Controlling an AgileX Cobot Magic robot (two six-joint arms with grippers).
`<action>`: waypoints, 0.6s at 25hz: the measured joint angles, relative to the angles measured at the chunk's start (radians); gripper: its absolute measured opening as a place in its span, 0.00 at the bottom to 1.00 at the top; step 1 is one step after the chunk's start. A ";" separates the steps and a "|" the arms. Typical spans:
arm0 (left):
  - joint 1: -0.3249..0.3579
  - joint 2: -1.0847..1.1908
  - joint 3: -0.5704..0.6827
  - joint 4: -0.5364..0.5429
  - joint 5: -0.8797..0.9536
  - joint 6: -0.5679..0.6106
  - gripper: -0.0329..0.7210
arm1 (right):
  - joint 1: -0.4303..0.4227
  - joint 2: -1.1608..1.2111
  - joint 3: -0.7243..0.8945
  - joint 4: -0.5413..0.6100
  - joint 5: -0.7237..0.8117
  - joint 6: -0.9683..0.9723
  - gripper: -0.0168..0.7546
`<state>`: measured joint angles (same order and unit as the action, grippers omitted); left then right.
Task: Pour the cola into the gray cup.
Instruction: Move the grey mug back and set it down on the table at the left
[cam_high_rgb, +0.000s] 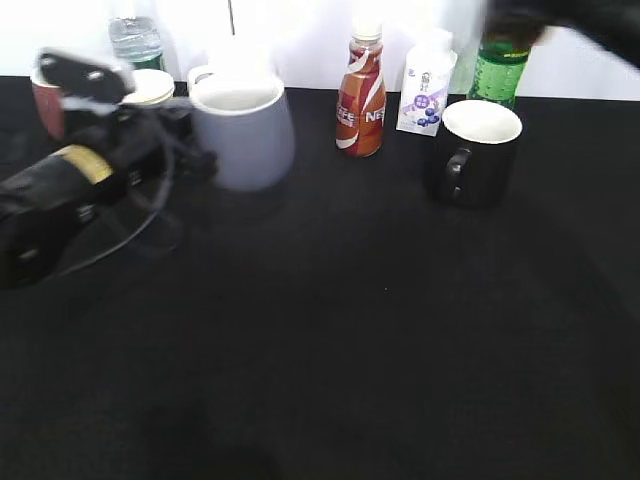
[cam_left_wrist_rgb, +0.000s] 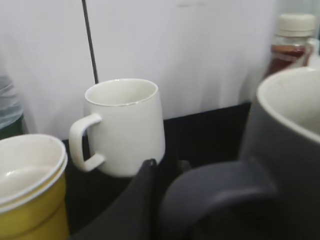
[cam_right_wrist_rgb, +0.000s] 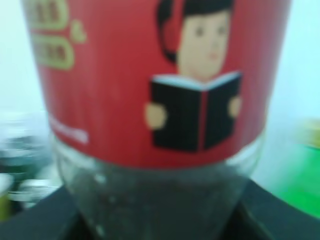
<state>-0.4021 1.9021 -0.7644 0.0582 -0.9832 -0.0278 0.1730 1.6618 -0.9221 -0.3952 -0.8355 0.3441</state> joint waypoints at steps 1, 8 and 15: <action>0.002 0.033 -0.036 -0.002 -0.002 0.006 0.14 | -0.041 0.000 0.000 0.000 0.008 0.002 0.52; 0.023 0.226 -0.277 -0.071 0.081 0.035 0.14 | -0.124 0.000 0.000 0.019 0.024 -0.013 0.52; 0.005 0.299 -0.338 -0.232 0.131 0.079 0.14 | -0.124 0.000 0.000 0.044 0.034 -0.038 0.52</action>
<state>-0.3973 2.2011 -1.1028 -0.1742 -0.8525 0.0509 0.0491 1.6618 -0.9221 -0.3508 -0.8016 0.3065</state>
